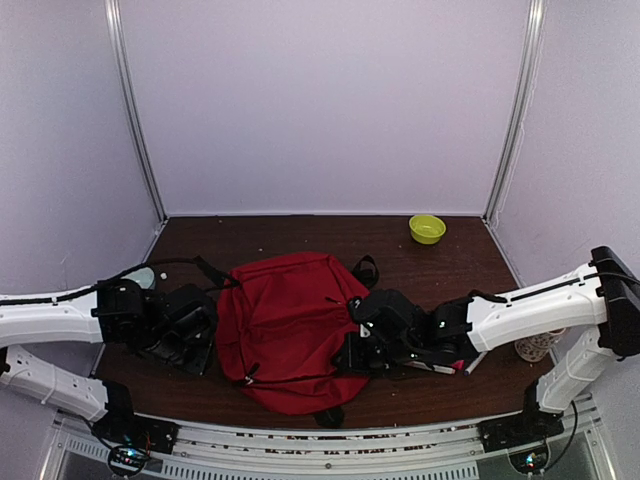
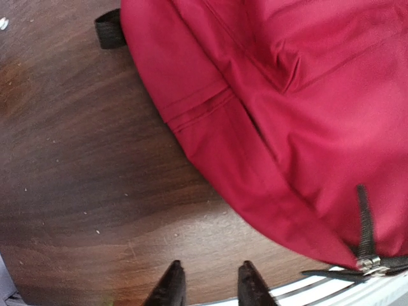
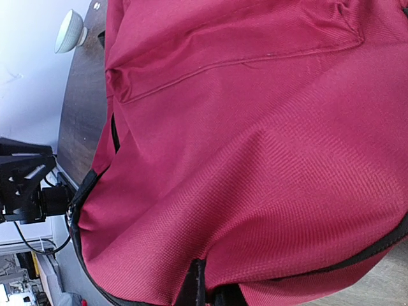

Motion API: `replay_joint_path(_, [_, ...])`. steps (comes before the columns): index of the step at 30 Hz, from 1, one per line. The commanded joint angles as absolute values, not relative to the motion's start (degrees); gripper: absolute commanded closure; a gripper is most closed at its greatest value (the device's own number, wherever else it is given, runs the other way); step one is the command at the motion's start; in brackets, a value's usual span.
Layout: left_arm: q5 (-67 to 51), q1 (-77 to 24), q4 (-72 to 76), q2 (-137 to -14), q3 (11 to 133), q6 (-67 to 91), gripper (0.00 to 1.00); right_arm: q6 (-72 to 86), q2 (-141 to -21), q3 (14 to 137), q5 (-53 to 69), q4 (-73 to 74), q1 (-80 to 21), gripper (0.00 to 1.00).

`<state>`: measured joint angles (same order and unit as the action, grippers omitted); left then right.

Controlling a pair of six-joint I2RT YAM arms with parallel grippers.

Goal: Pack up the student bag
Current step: Zip the largest pocket of the bag in the student bag, then rotate the student bag at the center of the board.

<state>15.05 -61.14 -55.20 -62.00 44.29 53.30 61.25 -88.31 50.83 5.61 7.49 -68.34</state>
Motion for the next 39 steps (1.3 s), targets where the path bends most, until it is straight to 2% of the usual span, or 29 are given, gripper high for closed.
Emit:
replay_joint_path(1, [19.11, -60.73, -57.02, -59.38, 47.84, 53.56, 0.64, 59.56, -88.95, 53.11, 5.84, 7.06, -69.06, 1.00])
replay_joint_path(6, [20.38, -60.73, -56.99, -58.51, 49.70, 52.19, 0.49, 58.65, -89.03, 53.52, 6.42, 8.30, -69.10, 1.00])
replay_joint_path(8, [20.13, -60.73, -56.12, -58.88, 50.43, 50.76, 0.47, 58.50, -88.83, 53.44, 7.04, 8.68, -69.22, 0.99])
replay_joint_path(17, [16.00, -60.74, -46.97, -63.55, 51.75, 43.64, 0.43, 53.66, -82.66, 54.01, 5.30, 19.42, -70.76, 0.70])
replay_joint_path(21, [14.98, -60.74, -43.20, -68.68, 54.48, 41.09, 0.43, 50.84, -78.01, 55.69, -0.62, 28.79, -71.10, 0.63])
replay_joint_path(24, [14.85, -60.71, -41.38, -72.81, 56.94, 40.30, 0.44, 49.43, -75.49, 56.46, -5.79, 32.20, -70.53, 0.51])
replay_joint_path(27, [12.79, -60.73, -38.36, -75.73, 58.02, 40.38, 0.46, 48.14, -75.05, 57.64, -7.96, 33.30, -68.19, 0.44])
replay_joint_path(34, [8.57, -61.19, -35.13, -78.98, 54.06, 44.35, 0.47, 41.51, -81.28, 62.17, -8.80, 30.62, -57.13, 0.17])
replay_joint_path(39, [5.29, -63.66, -33.78, -79.21, 49.46, 48.16, 0.42, 36.66, -91.65, 68.49, -6.69, 29.16, -50.48, 0.15])
